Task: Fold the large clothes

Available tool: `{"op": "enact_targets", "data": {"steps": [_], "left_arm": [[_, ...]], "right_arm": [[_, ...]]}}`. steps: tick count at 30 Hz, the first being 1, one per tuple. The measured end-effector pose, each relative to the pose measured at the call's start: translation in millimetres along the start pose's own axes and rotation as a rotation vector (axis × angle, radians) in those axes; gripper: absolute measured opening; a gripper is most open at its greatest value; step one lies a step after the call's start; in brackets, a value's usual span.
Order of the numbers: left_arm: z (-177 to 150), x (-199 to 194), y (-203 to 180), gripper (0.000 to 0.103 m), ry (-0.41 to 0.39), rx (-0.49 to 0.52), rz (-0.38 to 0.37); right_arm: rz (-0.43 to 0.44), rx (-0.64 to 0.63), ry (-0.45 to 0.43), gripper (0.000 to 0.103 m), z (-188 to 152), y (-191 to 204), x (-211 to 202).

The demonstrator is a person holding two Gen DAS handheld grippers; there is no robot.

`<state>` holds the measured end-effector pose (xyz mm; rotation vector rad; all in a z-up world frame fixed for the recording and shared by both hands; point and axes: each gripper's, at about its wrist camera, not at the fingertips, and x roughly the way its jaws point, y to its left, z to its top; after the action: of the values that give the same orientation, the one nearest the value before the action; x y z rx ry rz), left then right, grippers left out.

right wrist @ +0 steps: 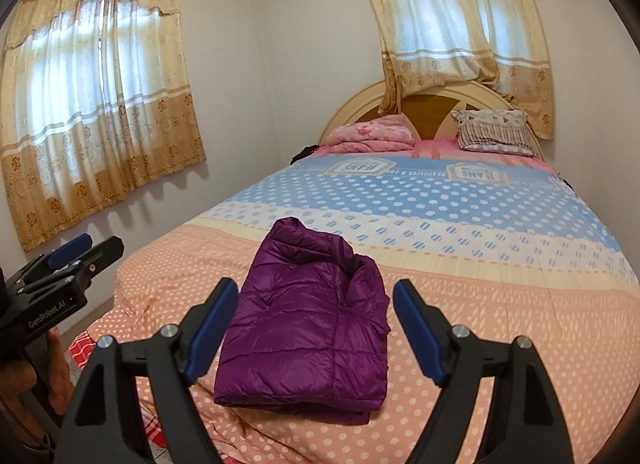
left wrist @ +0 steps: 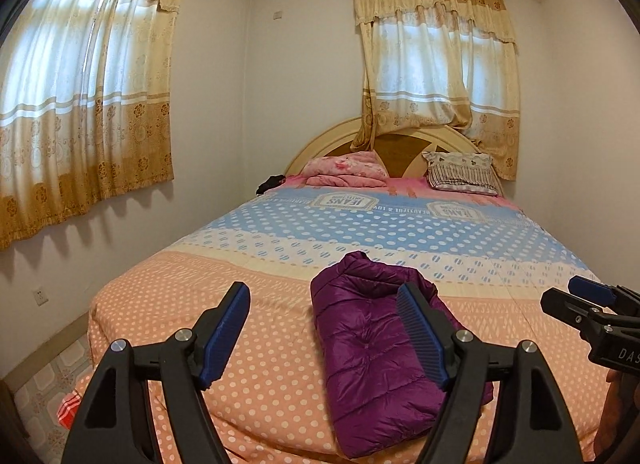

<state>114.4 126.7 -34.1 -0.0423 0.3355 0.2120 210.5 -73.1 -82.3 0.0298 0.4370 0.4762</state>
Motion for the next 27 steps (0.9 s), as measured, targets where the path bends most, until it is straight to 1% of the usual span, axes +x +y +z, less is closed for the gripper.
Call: {"op": "enact_targets", "data": {"steps": [8,27], "left_arm": [[-1.9,1.2,2.1,0.077,0.002,-0.008,0.007],[-2.9,0.2,-5.2,0.077,0.001,0.011,0.015]], "right_arm": [[0.013,0.004,-0.001,0.082,-1.0,1.4,-5.0],[0.024,0.006,0.0,0.084,-2.3,2.6,-5.3]]}}
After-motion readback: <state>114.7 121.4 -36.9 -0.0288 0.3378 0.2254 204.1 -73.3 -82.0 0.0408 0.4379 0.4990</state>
